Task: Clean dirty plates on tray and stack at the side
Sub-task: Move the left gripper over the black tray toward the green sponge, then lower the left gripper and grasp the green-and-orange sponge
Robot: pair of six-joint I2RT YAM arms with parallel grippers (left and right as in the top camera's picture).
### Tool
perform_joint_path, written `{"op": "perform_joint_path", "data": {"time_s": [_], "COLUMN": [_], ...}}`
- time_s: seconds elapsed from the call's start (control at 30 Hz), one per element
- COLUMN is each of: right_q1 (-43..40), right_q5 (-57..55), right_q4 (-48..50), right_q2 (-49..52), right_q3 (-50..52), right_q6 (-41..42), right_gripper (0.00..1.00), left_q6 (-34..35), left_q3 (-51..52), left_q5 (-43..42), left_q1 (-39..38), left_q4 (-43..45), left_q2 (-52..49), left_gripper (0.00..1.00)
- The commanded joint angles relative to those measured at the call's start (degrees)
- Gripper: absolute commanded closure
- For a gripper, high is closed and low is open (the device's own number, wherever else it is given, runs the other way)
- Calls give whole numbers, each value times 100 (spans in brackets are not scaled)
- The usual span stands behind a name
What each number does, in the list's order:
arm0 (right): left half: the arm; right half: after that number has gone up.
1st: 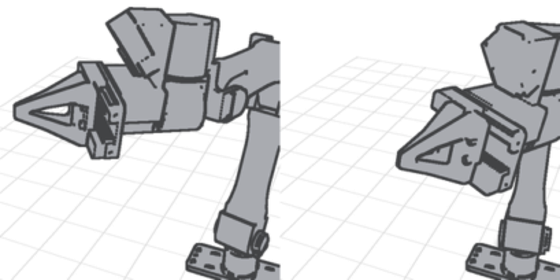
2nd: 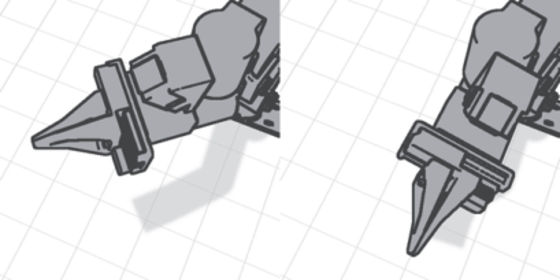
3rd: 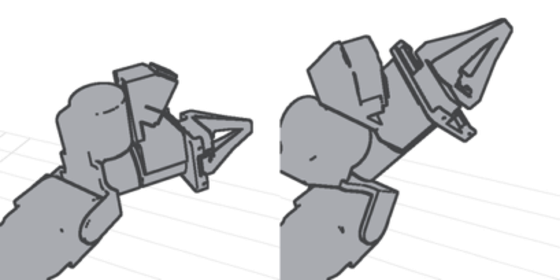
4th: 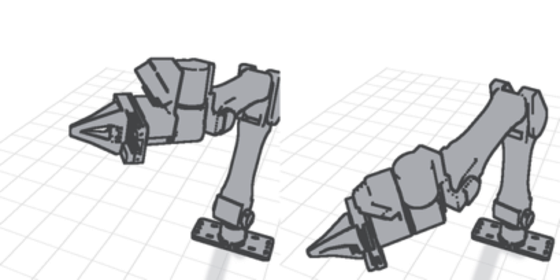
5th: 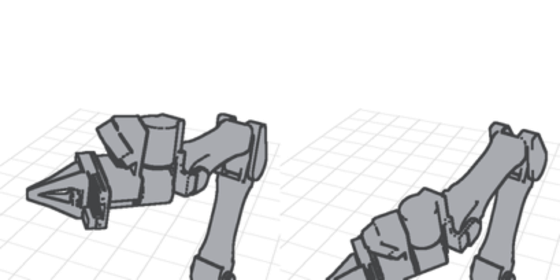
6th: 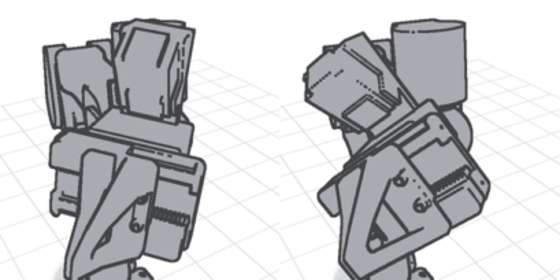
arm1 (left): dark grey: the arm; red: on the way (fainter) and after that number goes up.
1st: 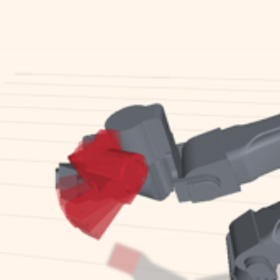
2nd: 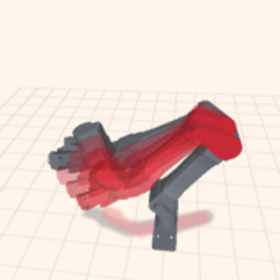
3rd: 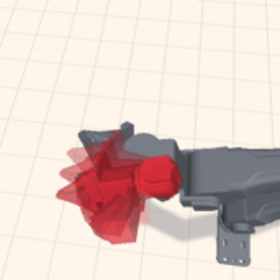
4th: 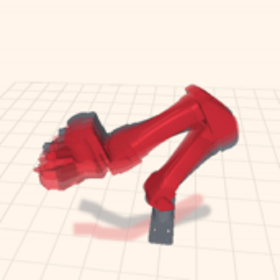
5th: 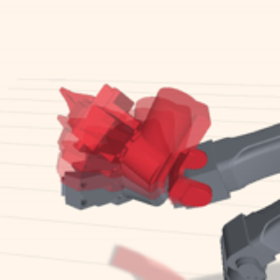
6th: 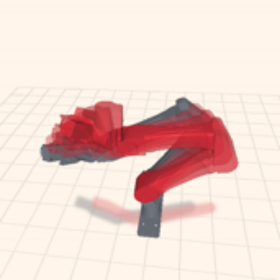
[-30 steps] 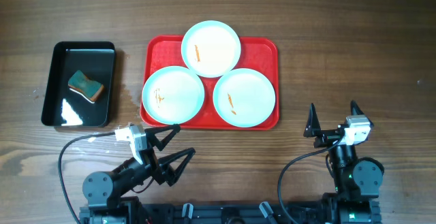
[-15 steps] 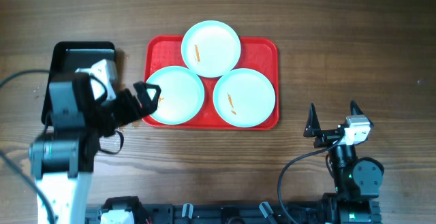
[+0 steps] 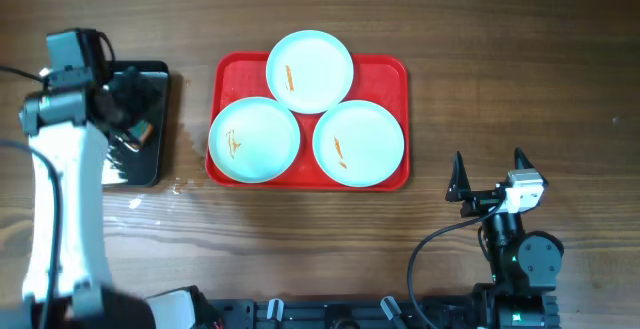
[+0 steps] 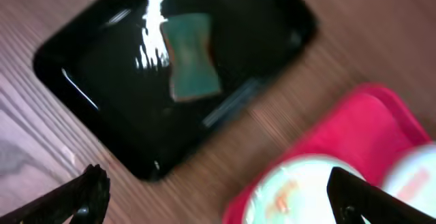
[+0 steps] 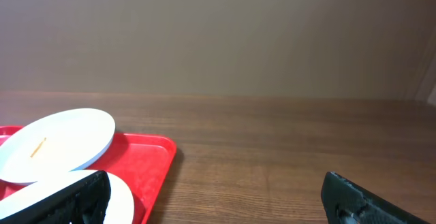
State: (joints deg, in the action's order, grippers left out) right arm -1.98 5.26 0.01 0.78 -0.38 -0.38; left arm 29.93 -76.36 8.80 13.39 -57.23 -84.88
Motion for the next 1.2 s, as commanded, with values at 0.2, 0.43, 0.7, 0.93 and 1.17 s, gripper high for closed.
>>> {"op": "perform_joint_path", "data": {"time_s": [0.2,0.43,0.7,0.93,1.17], "right_q1": [-9,-9,-9,-9,-9], "right_q5": [-57,-57,-57,-57,-57], "right_q4": [13,13,13,13,13], "right_q2": [-35,-35,-35,-35,-35], "right_q3": [7,7,7,7,7], "right_q6": [-101,-103,-103,-103,-103], "right_gripper": [0,0,0,0,0], "left_q6": [96,55,55,31,33], "left_q3": [-26,-26,-26,-26,-28], "left_q5": [326,-155,-315,-282,522], "left_q1": [638,638,638,640,638], "left_q4": [962,1589,2087,2122,1753], "left_q2": [-2096,-2861,-3086,-3257,-2798], "left_gripper": [10,19,17,61,96]}}
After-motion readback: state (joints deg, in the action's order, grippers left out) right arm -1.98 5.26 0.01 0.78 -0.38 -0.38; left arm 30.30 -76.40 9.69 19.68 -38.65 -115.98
